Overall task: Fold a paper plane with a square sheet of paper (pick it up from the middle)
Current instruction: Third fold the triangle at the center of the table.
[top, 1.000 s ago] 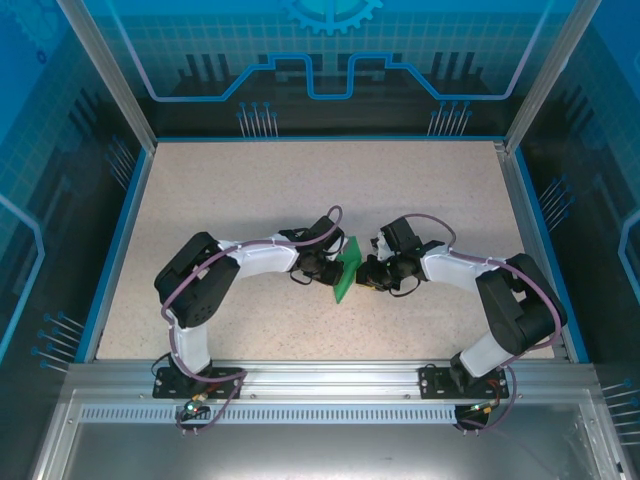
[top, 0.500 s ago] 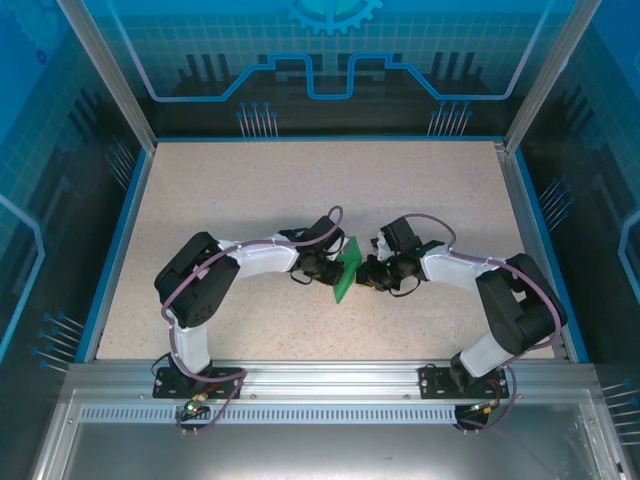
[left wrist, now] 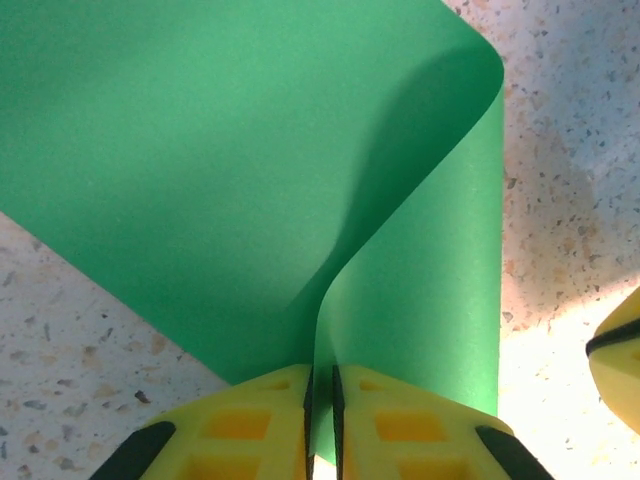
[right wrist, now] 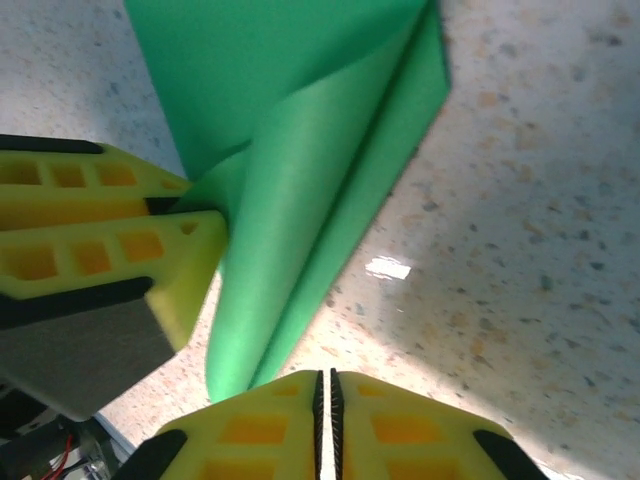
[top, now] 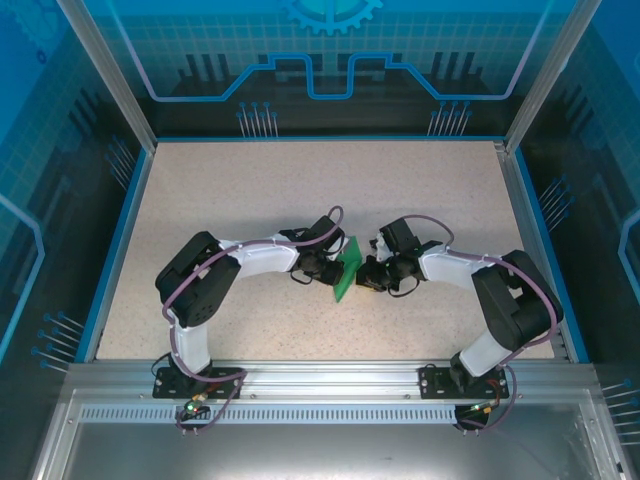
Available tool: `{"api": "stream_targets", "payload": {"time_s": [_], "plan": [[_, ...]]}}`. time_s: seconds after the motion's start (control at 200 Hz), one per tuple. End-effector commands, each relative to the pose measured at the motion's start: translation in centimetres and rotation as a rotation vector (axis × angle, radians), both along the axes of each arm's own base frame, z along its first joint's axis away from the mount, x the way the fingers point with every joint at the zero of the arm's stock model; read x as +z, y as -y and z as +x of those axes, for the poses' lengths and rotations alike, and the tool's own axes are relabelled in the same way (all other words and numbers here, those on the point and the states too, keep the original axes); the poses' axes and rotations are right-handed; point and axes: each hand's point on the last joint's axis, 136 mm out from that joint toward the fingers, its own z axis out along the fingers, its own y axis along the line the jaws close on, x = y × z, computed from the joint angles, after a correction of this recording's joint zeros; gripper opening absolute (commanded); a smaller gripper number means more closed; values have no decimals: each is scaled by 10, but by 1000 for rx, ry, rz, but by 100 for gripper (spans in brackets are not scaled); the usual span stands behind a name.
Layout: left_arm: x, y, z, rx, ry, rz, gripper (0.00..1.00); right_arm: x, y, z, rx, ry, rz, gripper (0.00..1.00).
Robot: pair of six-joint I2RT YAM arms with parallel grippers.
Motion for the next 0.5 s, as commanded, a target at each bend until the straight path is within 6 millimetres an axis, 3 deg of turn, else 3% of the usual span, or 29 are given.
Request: {"api": "stream_targets", "payload": {"time_s": [0.0,0.155,0.495], "plan": [[-13,-3,-1,-18,-17,15,16,12,-23,-2,48,23,107,10],[-15,-2,-2,-23,-23,16,16,18,-43,-9,87,42,155,9],[-17,-4,-3,-21,-29,21,16,-4,-50,-24,53,-16,189,7]]}}
